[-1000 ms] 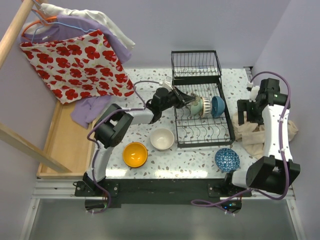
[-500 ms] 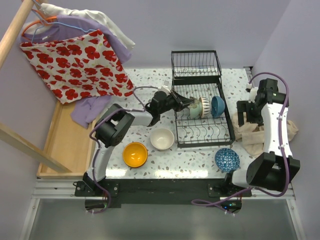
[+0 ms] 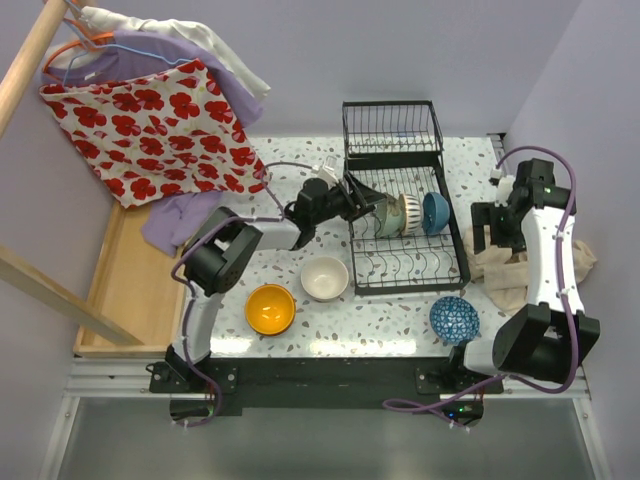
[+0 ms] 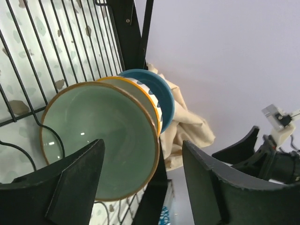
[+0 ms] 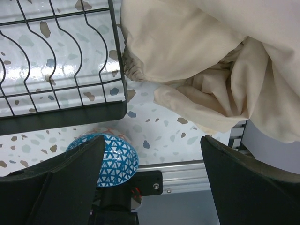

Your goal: Load the bowls into the dish rack

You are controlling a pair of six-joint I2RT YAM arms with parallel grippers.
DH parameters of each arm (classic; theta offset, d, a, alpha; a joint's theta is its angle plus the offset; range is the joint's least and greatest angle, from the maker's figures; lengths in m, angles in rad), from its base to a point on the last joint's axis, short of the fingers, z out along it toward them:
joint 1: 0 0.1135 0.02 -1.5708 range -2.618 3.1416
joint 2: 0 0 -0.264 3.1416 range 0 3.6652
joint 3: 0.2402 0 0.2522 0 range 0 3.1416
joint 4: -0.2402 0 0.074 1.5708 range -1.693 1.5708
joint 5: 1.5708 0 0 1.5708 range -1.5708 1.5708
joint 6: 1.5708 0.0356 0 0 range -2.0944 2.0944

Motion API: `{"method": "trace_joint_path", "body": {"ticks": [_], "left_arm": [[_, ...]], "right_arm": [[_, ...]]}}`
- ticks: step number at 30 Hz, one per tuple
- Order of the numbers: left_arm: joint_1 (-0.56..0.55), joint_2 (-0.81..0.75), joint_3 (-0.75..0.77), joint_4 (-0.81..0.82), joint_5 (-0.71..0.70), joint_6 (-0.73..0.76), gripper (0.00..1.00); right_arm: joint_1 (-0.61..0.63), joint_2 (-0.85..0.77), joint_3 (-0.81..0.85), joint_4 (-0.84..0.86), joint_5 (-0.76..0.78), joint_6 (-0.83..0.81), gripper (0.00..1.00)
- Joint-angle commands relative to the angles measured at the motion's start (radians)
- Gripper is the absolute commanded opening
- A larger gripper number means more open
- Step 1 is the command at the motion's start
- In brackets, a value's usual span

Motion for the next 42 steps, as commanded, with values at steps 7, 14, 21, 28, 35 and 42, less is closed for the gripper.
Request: {"method": "trace_joint_path", "body": {"ticks": [7, 14, 21, 28, 35, 42], "left_arm": [[0.135, -0.233, 0.085, -0.566, 0.074, 0.542, 0.74], [0.129, -0.478, 0.057, -0.921, 0.271, 1.324, 0.72], [-0.112, -0.662, -0.068, -1.351, 0.271, 1.89, 0.73], [-0.31, -0.697, -0.192, -1.269, 0.061, 1.824, 0.72], [-0.348, -0.627, -0.207, -1.221, -0.084, 1.841, 0.72], [-0.361, -0.567, -0.22, -1.169, -0.167, 1.828, 0.64]], "right_arm": [[-0.004, -0.034, 0.103, -0.035, -0.093, 0.015, 0.88], [-0.005, -0.087, 0.097, -0.01, -0.192, 0.038, 0.88], [-0.004, -0.151, 0.061, 0.022, -0.296, 0.025, 0.88], [-0.004, -0.188, 0.046, 0.013, -0.322, 0.016, 0.89], [-0.004, -0.22, 0.021, 0.01, -0.321, 0.018, 0.89], [-0.004, -0.234, 0.006, 0.011, -0.319, 0.035, 0.89]]}}
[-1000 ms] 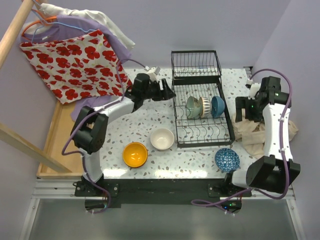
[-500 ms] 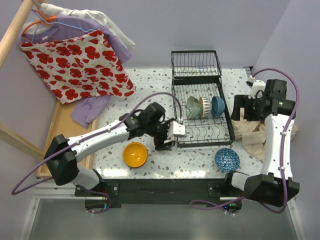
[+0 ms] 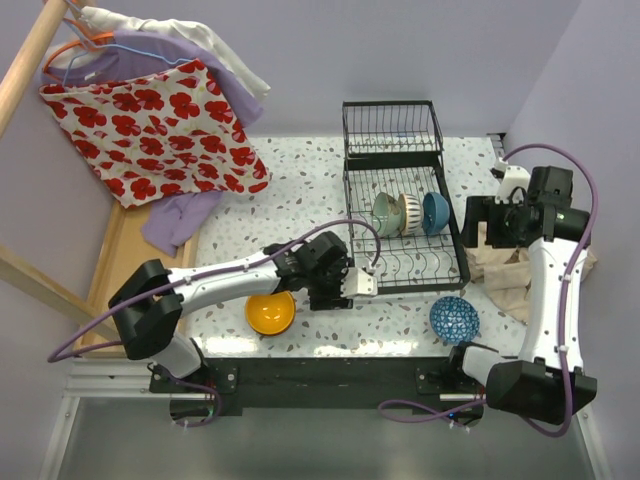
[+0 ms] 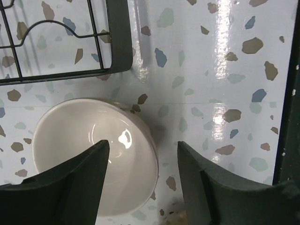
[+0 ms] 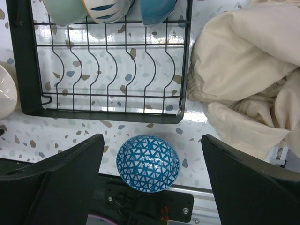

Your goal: Load the bowls into the dish rack

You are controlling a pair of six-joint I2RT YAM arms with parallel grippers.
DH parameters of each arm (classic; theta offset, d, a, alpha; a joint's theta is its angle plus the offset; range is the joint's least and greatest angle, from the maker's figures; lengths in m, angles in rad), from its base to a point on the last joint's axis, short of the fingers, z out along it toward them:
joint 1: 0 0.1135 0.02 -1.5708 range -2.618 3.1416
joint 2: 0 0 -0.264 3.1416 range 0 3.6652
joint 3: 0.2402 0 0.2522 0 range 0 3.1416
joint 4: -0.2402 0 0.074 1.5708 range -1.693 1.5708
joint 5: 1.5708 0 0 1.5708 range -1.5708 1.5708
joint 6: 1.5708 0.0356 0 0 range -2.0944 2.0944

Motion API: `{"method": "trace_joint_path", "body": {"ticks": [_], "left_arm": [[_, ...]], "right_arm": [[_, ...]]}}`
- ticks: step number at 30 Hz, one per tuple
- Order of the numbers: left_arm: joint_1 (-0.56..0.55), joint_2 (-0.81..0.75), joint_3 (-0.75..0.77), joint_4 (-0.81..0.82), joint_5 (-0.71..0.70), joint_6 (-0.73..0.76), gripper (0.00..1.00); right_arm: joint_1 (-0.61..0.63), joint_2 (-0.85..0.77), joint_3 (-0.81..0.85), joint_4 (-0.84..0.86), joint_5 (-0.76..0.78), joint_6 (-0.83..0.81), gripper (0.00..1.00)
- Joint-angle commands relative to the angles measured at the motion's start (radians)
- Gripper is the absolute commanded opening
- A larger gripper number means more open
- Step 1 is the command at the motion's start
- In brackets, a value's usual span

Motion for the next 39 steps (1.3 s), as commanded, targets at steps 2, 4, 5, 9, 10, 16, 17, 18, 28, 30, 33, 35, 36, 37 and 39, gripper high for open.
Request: {"method": "trace_joint_path", "body": {"ticks": [2, 4, 5, 9, 10, 16, 17, 18, 28, 30, 33, 35, 36, 37, 39], "left_arm": [[-0.013, 0.028, 0.007, 0.05, -0.094, 0.019, 0.59], [-0.013, 0.028, 0.011, 0.043, -0.104, 0.022, 0.51], [-0.013, 0.03, 0.011, 0.036, -0.11, 0.025, 0.48], [-0.021, 0.032, 0.008, -0.011, -0.131, 0.043, 0.3], [-0.024, 0.028, 0.008, -0.02, -0.13, 0.051, 0.26], [-0.025, 0.004, -0.024, -0.071, -0.101, 0.089, 0.0], [-0.025, -0.004, -0.021, -0.076, -0.096, 0.091, 0.0], [-0.025, -0.011, -0.006, -0.088, -0.099, 0.091, 0.0], [0.079, -0.019, 0.309, -0.229, -0.044, 0.01, 0.0], [0.091, -0.007, 0.362, -0.229, -0.016, -0.01, 0.0], [0.131, 0.015, 0.411, -0.211, 0.042, -0.073, 0.0], [0.146, 0.021, 0.407, -0.197, 0.047, -0.081, 0.0], [0.152, 0.018, 0.386, -0.175, 0.047, -0.079, 0.0], [0.169, 0.015, 0.375, -0.16, 0.05, -0.078, 0.0], [0.188, 0.013, 0.358, -0.128, 0.054, -0.076, 0.0]], "right_arm": [[-0.004, -0.021, -0.006, 0.013, -0.015, 0.012, 0.89], [-0.005, -0.023, -0.009, 0.013, -0.013, 0.012, 0.89], [-0.005, -0.024, -0.009, 0.015, -0.012, 0.012, 0.89], [-0.004, -0.012, -0.012, 0.019, -0.018, 0.023, 0.89], [-0.005, -0.009, -0.011, 0.019, -0.018, 0.027, 0.89], [-0.004, 0.026, 0.015, 0.027, -0.015, 0.034, 0.89], [-0.005, 0.031, 0.021, 0.026, -0.015, 0.035, 0.89], [-0.005, 0.04, 0.034, 0.024, -0.015, 0.035, 0.89], [-0.004, 0.098, 0.089, 0.006, -0.006, 0.038, 0.89], [-0.005, 0.109, 0.103, 0.003, 0.001, 0.038, 0.89], [-0.004, 0.127, 0.12, -0.002, 0.01, 0.035, 0.89], [-0.004, 0.137, 0.126, -0.002, 0.014, 0.035, 0.89], [-0.005, 0.14, 0.127, -0.002, 0.017, 0.037, 0.89], [-0.005, 0.143, 0.129, -0.002, 0.022, 0.037, 0.89], [-0.005, 0.147, 0.13, -0.001, 0.027, 0.037, 0.89]]}}
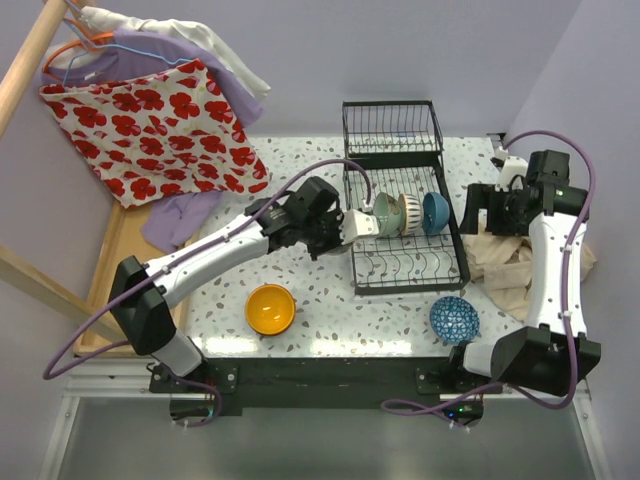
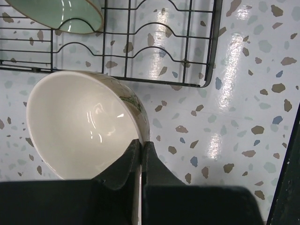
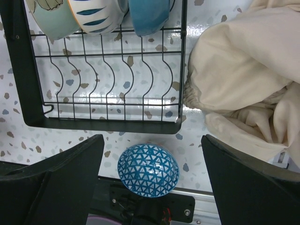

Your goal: Load the bowls into the dish rack

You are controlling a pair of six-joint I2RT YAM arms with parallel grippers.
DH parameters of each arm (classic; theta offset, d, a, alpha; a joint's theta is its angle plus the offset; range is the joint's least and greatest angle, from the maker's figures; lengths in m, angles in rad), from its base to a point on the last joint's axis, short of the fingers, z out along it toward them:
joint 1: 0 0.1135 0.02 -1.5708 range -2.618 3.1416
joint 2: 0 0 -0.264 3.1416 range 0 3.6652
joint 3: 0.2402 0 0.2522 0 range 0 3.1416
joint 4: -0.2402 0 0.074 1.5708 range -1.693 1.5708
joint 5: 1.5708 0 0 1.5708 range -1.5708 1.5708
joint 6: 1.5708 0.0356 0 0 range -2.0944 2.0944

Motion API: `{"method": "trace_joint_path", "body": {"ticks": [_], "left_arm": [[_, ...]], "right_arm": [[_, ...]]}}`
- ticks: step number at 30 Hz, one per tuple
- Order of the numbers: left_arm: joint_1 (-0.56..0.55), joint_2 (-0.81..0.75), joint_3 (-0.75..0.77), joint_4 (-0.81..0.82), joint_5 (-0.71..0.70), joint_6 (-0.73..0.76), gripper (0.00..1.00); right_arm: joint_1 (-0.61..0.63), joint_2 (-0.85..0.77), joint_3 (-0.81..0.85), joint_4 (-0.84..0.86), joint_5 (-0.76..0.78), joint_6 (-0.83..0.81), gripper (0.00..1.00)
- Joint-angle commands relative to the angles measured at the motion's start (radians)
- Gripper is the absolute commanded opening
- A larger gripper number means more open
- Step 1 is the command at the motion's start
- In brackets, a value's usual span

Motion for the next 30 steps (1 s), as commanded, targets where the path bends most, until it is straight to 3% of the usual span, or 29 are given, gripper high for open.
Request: {"method": "trace_joint_path", "body": {"ticks": [1, 6, 10, 12, 15, 18, 20, 27, 30], "left_arm": [[0.063, -0.007, -0.004, 0.105, 0.056, -0.032, 0.0], [0.135, -0.02, 0.03, 0.23, 0.203, -0.118, 0.0], [0.176, -0.043, -0.027, 0.449, 0.399, -0.306, 0.0], [0.182, -0.048, -0.105, 0.645, 0.477, -0.379, 0.0], [0.187, -0.027, -0.224, 1.015, 0.563, -0.618, 0.0], [0.198, 0.039, -0.286, 1.305, 0.542, -0.949, 0.0], [0.208, 0.073, -0.323, 1.501, 0.502, -1.066, 0.0], [0.279, 0.234, -0.315, 1.671, 0.407, -1.402, 0.0], [0.297, 0.277, -0.318, 1.695, 0.378, -1.471, 0.0]], "right_arm": [[-0.005, 0.005, 0.045, 0.004, 0.029, 0.01, 0.89], [-0.005, 0.011, 0.028, 0.008, 0.042, 0.007, 0.89], [-0.005, 0.022, 0.03, -0.005, 0.075, -0.014, 0.89], [-0.004, 0.025, 0.04, -0.021, 0.101, -0.034, 0.89], [-0.004, 0.043, 0.072, -0.05, 0.131, -0.054, 0.89], [-0.005, 0.077, 0.114, -0.076, 0.163, -0.062, 0.89], [-0.005, 0.088, 0.135, -0.081, 0.176, -0.066, 0.89], [-0.005, 0.08, 0.108, -0.07, 0.208, -0.059, 0.89], [-0.005, 0.077, 0.089, -0.067, 0.22, -0.06, 0.89]]}}
